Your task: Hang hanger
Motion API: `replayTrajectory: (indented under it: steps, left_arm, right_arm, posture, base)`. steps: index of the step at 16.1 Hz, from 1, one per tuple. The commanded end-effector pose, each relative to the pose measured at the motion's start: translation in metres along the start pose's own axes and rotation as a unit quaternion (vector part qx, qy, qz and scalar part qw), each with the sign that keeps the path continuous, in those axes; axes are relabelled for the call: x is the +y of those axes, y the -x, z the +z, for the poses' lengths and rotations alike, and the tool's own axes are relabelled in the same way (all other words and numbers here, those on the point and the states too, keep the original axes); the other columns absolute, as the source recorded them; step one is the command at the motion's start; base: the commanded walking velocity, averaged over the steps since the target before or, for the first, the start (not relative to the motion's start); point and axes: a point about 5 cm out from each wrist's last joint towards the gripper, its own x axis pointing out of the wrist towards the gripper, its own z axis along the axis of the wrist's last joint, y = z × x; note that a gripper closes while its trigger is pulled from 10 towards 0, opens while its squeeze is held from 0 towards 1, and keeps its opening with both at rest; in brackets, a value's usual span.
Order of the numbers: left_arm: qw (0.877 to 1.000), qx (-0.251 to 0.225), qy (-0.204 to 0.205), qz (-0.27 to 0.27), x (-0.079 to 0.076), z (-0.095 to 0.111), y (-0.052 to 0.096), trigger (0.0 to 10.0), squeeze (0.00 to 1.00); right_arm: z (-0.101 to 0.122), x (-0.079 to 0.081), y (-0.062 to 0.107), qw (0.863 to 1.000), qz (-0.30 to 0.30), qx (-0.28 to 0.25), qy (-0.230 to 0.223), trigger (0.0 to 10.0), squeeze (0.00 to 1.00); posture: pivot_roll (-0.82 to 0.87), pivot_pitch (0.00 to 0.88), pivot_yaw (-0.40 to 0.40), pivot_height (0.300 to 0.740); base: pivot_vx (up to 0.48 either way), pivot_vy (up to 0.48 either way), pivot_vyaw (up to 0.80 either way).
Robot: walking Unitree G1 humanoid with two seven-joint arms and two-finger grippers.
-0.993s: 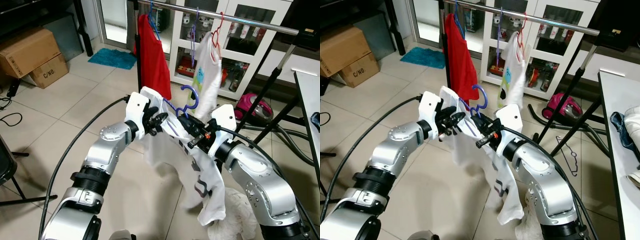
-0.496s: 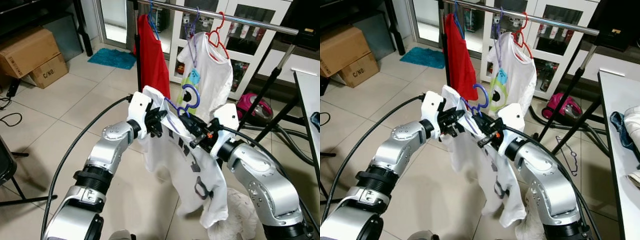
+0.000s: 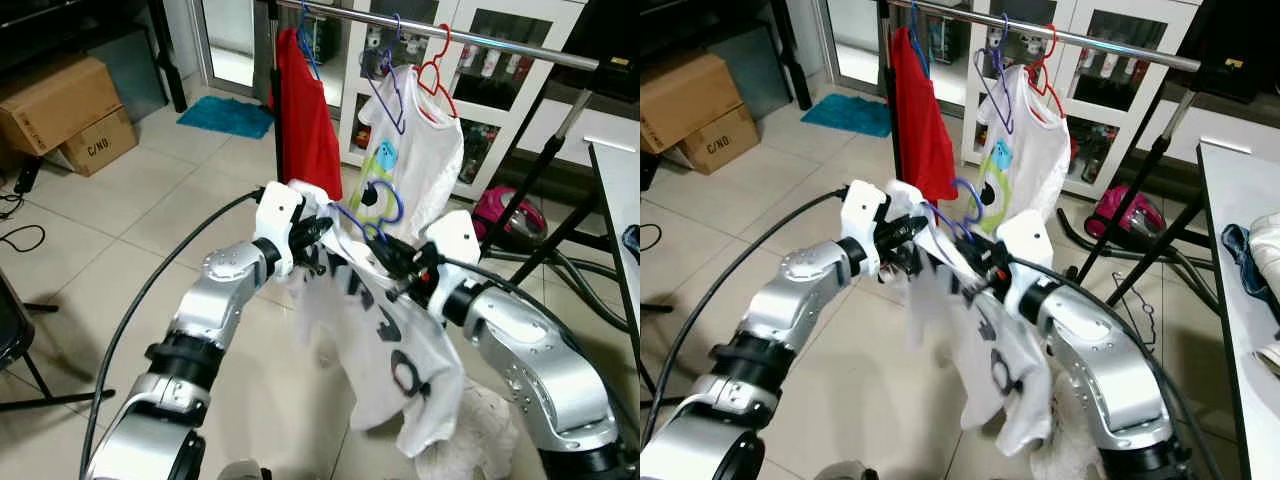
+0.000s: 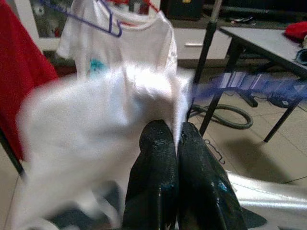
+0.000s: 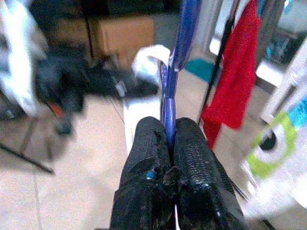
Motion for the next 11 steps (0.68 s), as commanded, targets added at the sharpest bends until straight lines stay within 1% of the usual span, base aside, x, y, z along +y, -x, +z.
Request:
replayTrajectory:
  steps: [1, 2, 3, 4, 5, 6, 7, 8, 9, 10, 11]
  left_arm:
    - [1.0, -0.01, -0.017, -0.017, -0.002, 0.011, 0.002, 0.0, 0.0]
    - [0.999, -0.004, -0.029, -0.041, -0.006, 0.012, 0.005, 0.0, 0.0]
    - [0.998, -0.003, -0.032, -0.05, -0.008, 0.013, 0.005, 0.0, 0.0]
    - [0.997, 0.006, -0.043, -0.058, -0.01, 0.012, 0.005, 0.0, 0.0]
    - [0.997, 0.008, -0.046, -0.059, -0.01, 0.011, 0.005, 0.0, 0.0]
    - [0.996, 0.012, -0.054, -0.068, -0.013, 0.012, 0.005, 0.0, 0.0]
    - [0.994, 0.02, -0.075, -0.077, -0.015, 0.014, 0.004, 0.0, 0.0]
    - [0.992, 0.03, -0.098, -0.077, -0.015, 0.014, 0.003, 0.0, 0.0]
    - [0.991, 0.033, -0.104, -0.075, -0.015, 0.014, 0.003, 0.0, 0.0]
    - [0.99, 0.043, -0.122, -0.062, -0.011, 0.012, 0.003, 0.0, 0.0]
    - [0.988, 0.051, -0.139, -0.049, -0.007, 0.011, 0.004, 0.0, 0.0]
  right_arm:
    - [-0.01, -0.002, 0.001, 0.999, -0.003, 0.038, 0.011, 0.0, 0.0]
    - [-0.014, -0.004, 0.002, 0.998, -0.008, 0.059, 0.009, 0.0, 0.0]
    - [-0.015, -0.005, 0.002, 0.998, -0.01, 0.063, 0.008, 0.0, 0.0]
    - [-0.014, -0.008, 0.0, 0.997, -0.013, 0.078, 0.016, 0.0, 0.0]
    - [-0.014, -0.009, -0.001, 0.996, -0.013, 0.081, 0.019, 0.0, 0.0]
    - [-0.014, -0.009, -0.004, 0.995, -0.003, 0.099, 0.025, 0.0, 0.0]
    - [-0.012, -0.008, -0.008, 0.992, 0.018, 0.118, 0.045, 0.0, 0.0]
    - [-0.01, -0.005, -0.011, 0.985, 0.055, 0.144, 0.074, 0.0, 0.0]
    - [-0.009, -0.004, -0.012, 0.983, 0.067, 0.151, 0.083, 0.0, 0.0]
    - [-0.004, -0.002, -0.014, 0.978, 0.086, 0.162, 0.103, 0.0, 0.0]
    - [0.003, -0.003, -0.016, 0.976, 0.09, 0.161, 0.114, 0.0, 0.0]
  posture:
    - [-0.04, 0.0, -0.037, 0.74]
    - [-0.04, 0.0, -0.038, 0.74]
    - [-0.03, 0.0, -0.039, 0.74]
    - [-0.03, 0.0, -0.039, 0.74]
    - [-0.03, 0.0, -0.039, 0.74]
    - [-0.04, 0.0, -0.036, 0.74]
    - [-0.04, 0.0, -0.036, 0.74]
    - [-0.04, 0.0, -0.036, 0.74]
    - [-0.04, 0.0, -0.036, 0.74]
    - [-0.04, 0.0, -0.036, 0.74]
    - [-0.04, 0.0, -0.037, 0.74]
  base:
    - [0.0, 0.0, 0.0]
    - [0.0, 0.0, 0.0]
    - [0.0, 0.0, 0.0]
    - [0.0, 0.0, 0.0]
    - [0.0, 0.0, 0.0]
    - [0.0, 0.0, 0.0]
    - [0.0, 0.0, 0.0]
    - [0.0, 0.0, 0.0]
    - [0.0, 0.0, 0.0]
    - [0.0, 0.0, 0.0]
    - [0.0, 0.0, 0.0]
